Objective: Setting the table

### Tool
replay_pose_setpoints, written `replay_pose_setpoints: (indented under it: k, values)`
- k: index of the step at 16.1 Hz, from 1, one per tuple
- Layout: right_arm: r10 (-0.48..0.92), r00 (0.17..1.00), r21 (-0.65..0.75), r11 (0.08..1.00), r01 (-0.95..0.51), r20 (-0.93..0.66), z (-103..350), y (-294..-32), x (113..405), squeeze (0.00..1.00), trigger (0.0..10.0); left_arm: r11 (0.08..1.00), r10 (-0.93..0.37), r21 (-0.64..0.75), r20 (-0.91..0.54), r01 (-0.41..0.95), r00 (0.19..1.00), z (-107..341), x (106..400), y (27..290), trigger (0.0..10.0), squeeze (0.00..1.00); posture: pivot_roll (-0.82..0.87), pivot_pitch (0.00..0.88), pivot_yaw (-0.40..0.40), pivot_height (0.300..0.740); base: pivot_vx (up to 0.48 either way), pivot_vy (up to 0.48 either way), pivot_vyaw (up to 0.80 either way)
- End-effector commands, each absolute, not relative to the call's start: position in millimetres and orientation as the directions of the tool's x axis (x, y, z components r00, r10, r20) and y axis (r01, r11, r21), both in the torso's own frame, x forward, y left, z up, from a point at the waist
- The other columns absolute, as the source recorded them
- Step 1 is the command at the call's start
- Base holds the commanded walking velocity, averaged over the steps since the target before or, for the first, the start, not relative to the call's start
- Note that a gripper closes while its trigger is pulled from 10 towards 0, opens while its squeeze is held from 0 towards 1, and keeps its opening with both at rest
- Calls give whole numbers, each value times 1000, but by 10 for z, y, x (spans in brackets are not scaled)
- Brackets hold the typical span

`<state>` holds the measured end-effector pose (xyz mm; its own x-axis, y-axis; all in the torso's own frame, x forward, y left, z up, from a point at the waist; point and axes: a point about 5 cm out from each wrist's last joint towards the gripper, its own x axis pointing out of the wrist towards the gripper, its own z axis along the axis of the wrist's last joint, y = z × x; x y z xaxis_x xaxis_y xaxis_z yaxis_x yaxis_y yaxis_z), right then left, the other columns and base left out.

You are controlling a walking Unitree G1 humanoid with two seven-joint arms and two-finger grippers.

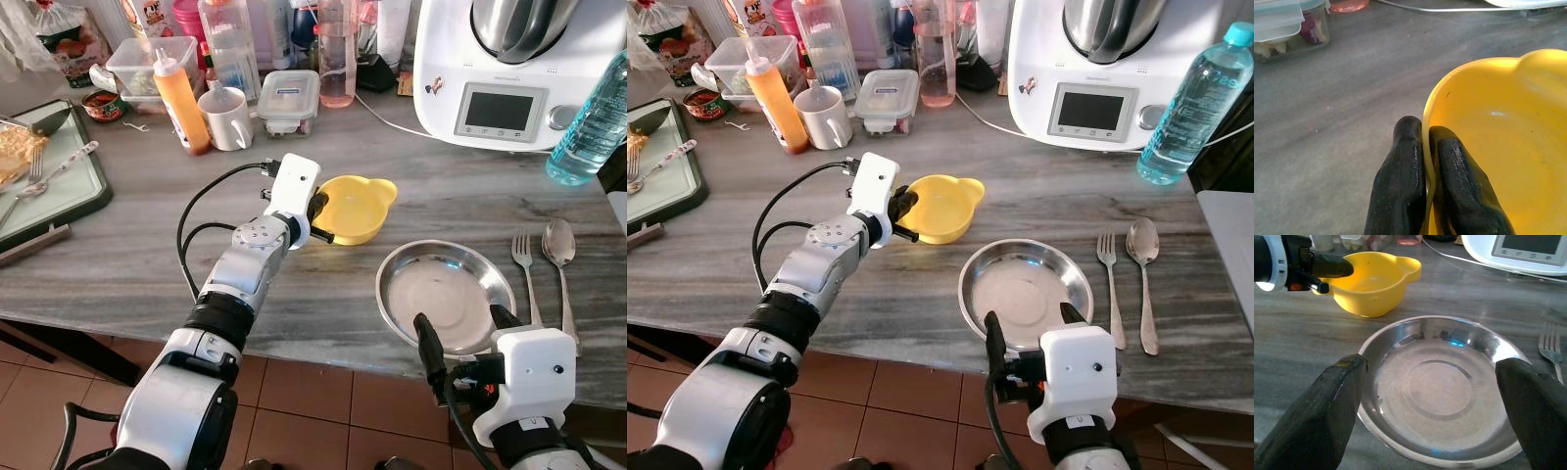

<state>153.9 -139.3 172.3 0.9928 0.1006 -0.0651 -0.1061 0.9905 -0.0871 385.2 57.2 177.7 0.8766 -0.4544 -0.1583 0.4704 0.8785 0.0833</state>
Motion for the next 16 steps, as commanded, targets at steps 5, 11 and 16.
replay_pose_setpoints:
  k: [5, 11, 16]
  values:
    - [112, 990, -96, 988, -120, -85, 1707, -1392, 1545, 0, 10000, 877, -450, 41, -277, 478, 849, 1565, 3744, 644, 10000, 0, -75, 169, 57, 714, 0, 0, 0]
    - [112, 990, -97, 988, -120, -84, 1707, -1392, 1559, 0, 10000, 830, -536, -11, -297, 558, 791, 1571, 3572, 467, 10000, 0, -76, 162, 55, 714, 0, 0, 0]
    - [115, 990, -101, 987, -122, -79, 1713, -1384, 1579, 0, 10000, 815, -557, -23, -302, 578, 773, 1562, 3490, 385, 10000, 0, -76, 161, 56, 714, 0, 0, 0]
